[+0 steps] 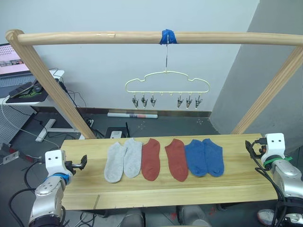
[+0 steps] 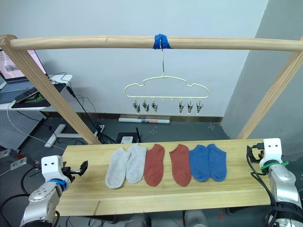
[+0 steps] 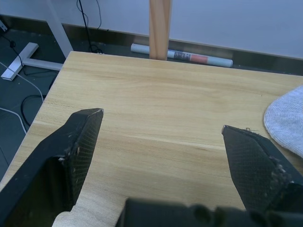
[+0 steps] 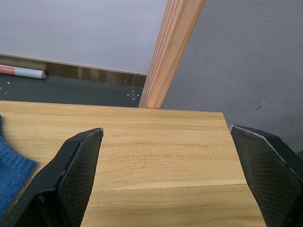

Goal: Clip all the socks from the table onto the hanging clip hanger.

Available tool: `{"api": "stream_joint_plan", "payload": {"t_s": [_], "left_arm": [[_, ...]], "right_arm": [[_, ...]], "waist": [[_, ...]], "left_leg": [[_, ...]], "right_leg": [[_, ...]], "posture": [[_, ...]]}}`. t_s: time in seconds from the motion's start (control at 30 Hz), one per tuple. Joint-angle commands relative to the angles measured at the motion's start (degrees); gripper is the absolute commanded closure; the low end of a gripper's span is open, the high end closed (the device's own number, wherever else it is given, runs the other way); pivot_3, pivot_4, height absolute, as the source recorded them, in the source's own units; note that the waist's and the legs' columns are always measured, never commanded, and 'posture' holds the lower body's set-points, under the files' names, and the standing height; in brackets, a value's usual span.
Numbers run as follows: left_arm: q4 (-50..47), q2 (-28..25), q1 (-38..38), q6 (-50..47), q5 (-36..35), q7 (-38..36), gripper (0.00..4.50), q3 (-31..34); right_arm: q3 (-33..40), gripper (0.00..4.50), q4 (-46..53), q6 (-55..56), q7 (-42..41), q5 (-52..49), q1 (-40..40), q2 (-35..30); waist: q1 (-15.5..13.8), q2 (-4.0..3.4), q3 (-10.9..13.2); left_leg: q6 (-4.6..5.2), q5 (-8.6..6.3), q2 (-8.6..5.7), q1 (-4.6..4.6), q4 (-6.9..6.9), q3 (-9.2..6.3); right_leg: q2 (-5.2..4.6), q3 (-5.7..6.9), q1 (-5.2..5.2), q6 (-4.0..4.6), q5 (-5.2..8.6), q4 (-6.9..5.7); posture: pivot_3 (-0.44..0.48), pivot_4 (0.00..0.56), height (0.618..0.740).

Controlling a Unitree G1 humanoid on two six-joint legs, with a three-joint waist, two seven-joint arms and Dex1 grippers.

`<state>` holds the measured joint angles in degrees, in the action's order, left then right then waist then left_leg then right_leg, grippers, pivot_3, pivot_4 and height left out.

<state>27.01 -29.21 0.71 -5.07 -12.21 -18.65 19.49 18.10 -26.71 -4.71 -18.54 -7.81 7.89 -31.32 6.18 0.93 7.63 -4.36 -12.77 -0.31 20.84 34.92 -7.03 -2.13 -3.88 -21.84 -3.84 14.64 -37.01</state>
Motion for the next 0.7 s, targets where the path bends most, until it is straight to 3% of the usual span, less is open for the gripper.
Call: {"api": "stream_joint_plan", "payload": {"t_s": [0.03,0.2,0.7], "left_arm": [[-2.5,-0.5,0.3,0.9,0.3,1.3,0.02,1.4],[-4.2,-0.3,-0.6,2.9,2.3,4.8,0.02,1.2],[-5.5,-0.3,-1.4,2.0,1.0,3.2,0.02,2.0]], "right_arm": [[0.7,0.0,1.2,0.9,0.5,0.1,0.8,-1.0],[0.7,0.0,2.2,0.5,0.3,0.1,0.8,-1.2],[-1.0,0.0,0.7,1.9,0.3,1.2,2.7,-0.9]], "waist": [[0.0,0.0,0.0],[-0.1,0.01,0.0],[-0.8,-0.03,0.1]], "left_leg": [[0.0,0.0,0.0,0.0,0.0,0.0],[0.0,0.0,0.0,0.0,0.0,0.0],[0.0,0.0,-0.14,0.08,-0.01,-0.37]], "right_leg": [[0.0,0.0,0.0,0.0,0.0,0.0],[0.0,-0.01,0.0,0.0,0.0,0.0],[-0.15,0.34,0.19,0.02,0.02,0.05]], "posture": [[-0.079,0.087,0.74],[-0.056,0.093,0.74],[-0.048,0.098,0.74]]}}
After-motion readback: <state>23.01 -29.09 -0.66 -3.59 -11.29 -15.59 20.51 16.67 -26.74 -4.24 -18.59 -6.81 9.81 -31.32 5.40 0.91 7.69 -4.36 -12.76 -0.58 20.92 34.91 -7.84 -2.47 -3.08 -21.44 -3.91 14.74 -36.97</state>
